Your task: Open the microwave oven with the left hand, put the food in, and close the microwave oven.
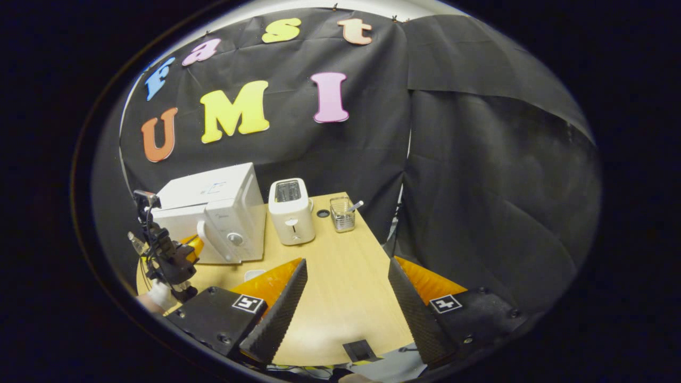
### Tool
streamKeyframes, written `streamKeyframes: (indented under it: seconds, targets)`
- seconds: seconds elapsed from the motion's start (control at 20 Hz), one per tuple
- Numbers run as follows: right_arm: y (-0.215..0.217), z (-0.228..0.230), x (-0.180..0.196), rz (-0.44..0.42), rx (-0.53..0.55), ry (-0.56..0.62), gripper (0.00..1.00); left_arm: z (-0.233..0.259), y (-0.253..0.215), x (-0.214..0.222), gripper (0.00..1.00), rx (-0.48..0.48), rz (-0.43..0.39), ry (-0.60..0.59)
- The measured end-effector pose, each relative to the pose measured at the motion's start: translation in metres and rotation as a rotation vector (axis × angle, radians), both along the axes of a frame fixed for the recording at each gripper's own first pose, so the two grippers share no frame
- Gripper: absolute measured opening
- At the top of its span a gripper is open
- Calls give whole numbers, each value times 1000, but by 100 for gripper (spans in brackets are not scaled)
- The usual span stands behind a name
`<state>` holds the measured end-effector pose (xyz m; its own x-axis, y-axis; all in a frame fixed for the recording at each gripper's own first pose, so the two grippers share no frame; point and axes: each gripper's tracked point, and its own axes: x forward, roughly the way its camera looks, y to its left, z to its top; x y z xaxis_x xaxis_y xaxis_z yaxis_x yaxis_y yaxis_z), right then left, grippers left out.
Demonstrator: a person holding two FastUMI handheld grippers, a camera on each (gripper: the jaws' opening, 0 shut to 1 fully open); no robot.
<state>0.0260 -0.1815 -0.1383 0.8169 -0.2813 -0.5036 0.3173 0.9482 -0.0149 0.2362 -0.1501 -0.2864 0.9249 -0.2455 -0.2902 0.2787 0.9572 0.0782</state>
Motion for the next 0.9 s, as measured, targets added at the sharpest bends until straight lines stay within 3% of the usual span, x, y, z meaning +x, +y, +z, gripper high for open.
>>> streamKeyframes:
  seconds: [0.65, 0.8, 0.85, 0.9]
  targets:
    - [19, 3, -3, 40, -15, -10, 98, -2, 17, -3, 0, -12, 84, 42]
    - [20, 5, -10, 31, -17, -17, 98, -2, 39, -14, 0, 37, 154, 20]
    - [22, 4, -13, 29, -18, -17, 98, 2, 43, -21, 6, 36, 162, 9]
    - [23, 3, -17, 25, -18, -18, 98, 0, 43, -27, 32, 30, 155, 6]
